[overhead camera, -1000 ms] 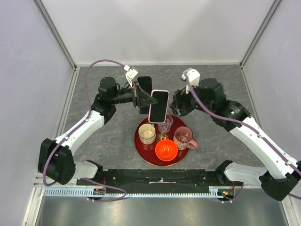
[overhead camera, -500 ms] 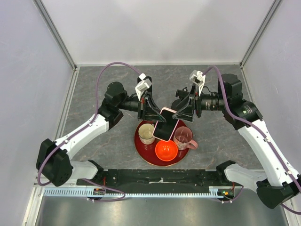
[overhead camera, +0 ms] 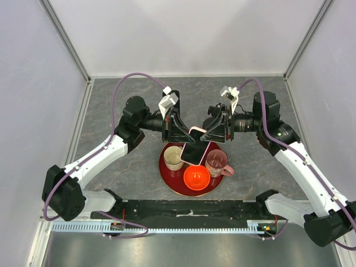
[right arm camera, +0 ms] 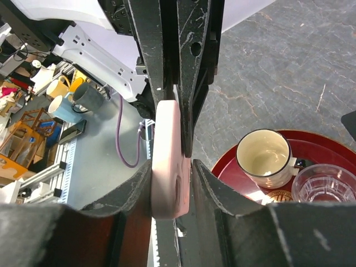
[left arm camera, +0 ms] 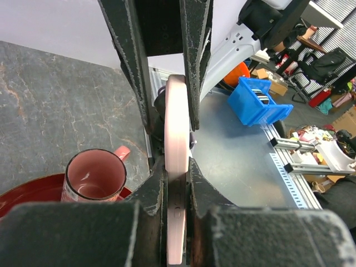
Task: Place the phone on the phone stand
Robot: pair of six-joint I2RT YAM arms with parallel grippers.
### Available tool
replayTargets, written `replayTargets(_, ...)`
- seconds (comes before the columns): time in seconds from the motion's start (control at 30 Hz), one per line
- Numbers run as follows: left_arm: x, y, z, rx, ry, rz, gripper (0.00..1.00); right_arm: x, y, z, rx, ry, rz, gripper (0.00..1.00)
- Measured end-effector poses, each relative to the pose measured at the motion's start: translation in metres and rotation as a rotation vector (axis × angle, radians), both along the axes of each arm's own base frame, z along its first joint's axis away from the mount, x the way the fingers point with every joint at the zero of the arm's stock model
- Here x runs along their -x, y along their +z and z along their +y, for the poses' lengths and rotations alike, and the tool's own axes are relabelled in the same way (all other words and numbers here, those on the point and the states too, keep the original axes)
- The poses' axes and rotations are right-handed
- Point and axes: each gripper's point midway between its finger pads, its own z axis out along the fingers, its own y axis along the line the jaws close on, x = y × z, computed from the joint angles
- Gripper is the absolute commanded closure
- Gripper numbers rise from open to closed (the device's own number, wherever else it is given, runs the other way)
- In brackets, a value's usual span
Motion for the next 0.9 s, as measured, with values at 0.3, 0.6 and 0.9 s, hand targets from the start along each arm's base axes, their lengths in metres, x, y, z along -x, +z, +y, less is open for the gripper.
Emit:
replayTargets(0.3, -0.012, -0.007, 0.001, -0.031, 0.069, 0.047, 0.58, -0.015, -0.006, 0.008, -0.049, -0.048, -0.013, 1.0)
replayTargets(0.6, -0.035, 0.008, 0.002, -0.015, 0.221, -0.002, 0.24, -0.047, -0.001, -0.013, -0.091, -0.369, -0.009, 1.0)
replayTargets(0.9, -0.037, 0.009, -0.001, -0.008, 0.186, 0.025, 0.35, -0.055, 0.047, -0.033, -0.261, -0.488, -0.065, 1.0)
